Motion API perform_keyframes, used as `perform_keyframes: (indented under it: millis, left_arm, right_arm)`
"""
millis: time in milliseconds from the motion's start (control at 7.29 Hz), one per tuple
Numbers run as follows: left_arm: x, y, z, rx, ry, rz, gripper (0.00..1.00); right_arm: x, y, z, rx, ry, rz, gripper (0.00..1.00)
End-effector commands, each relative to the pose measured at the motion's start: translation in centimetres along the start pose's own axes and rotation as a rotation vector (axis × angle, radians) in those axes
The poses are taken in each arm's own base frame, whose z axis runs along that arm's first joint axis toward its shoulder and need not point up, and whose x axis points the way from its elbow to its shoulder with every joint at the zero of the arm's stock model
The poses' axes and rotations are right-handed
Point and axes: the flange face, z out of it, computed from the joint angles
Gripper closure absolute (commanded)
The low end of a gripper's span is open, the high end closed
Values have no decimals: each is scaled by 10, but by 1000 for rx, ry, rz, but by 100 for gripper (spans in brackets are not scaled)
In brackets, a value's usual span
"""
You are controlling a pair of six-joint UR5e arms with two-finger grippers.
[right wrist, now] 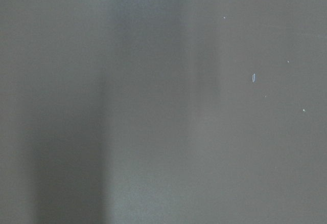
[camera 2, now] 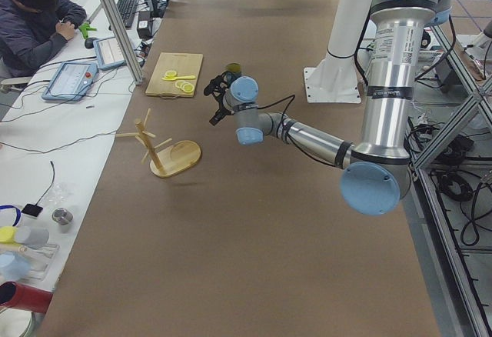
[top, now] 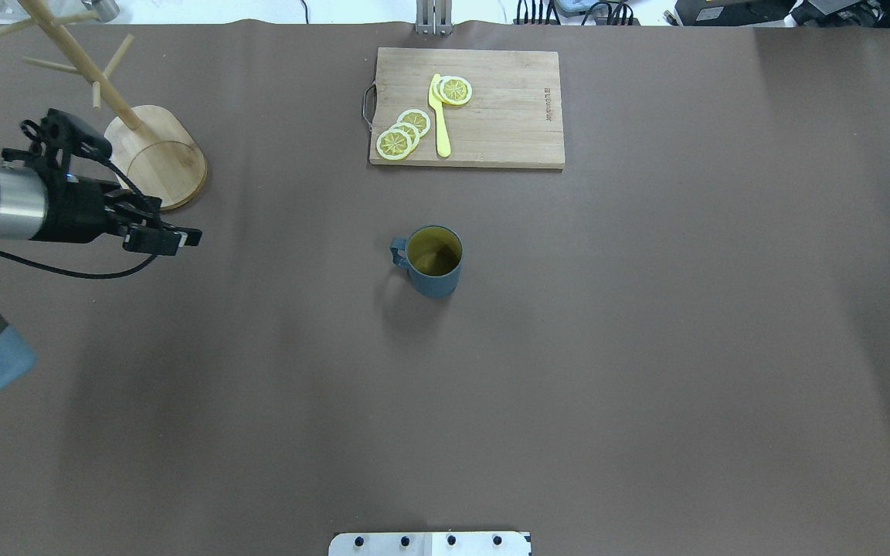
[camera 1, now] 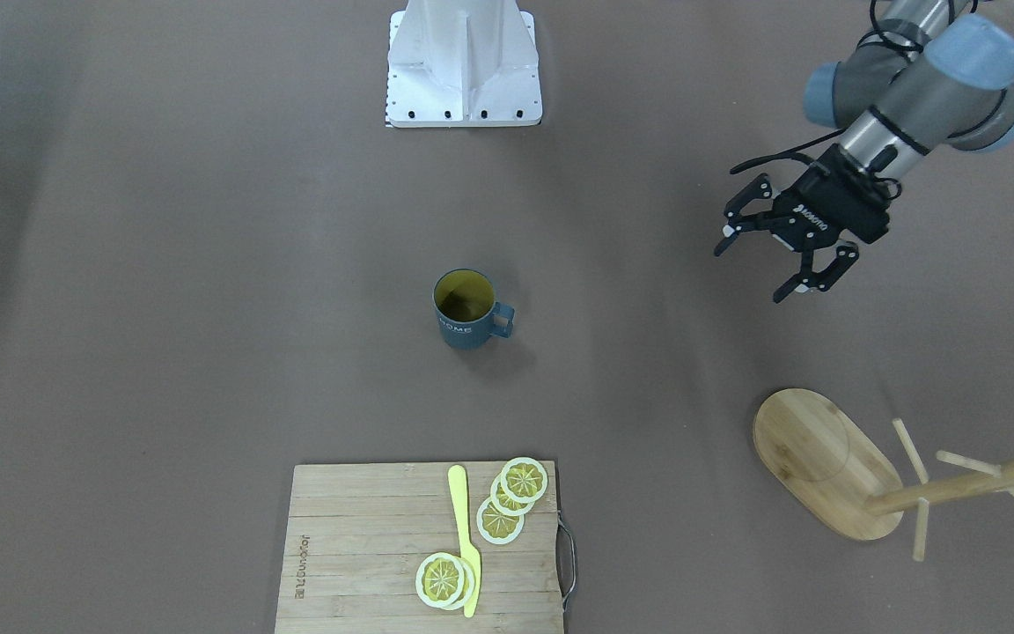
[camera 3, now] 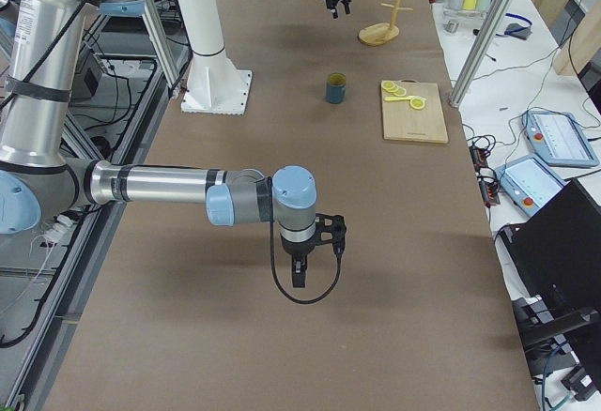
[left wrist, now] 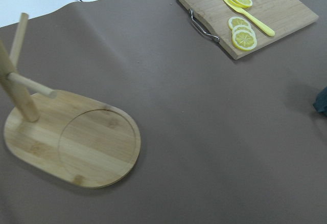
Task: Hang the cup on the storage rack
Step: 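Reach the left gripper toward the blue mug's handle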
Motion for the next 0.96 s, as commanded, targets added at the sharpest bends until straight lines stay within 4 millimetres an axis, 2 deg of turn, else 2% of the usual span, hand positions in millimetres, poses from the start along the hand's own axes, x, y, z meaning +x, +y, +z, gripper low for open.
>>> perform_keyframes:
  millis: [0, 274, 548, 685, 823]
  left_arm:
    - [35, -14, 62, 42, -12, 35, 2]
    - [58, -34, 100, 78, -3, 56, 3]
    - [97, -29, 132, 46, 51, 73, 7]
    - [108, -29, 145, 35, 64, 77, 8]
    - [110, -27, 151, 27, 65, 76, 10]
  right_arm:
    - [5, 8, 2, -10, 4, 11, 0]
    - [6, 12, 4, -12, -2, 12, 0]
    - [6, 12, 4, -11, -5, 14, 0]
    - [5, 11, 3, -8, -5, 14, 0]
    - [5, 11, 3, -8, -5, 15, 0]
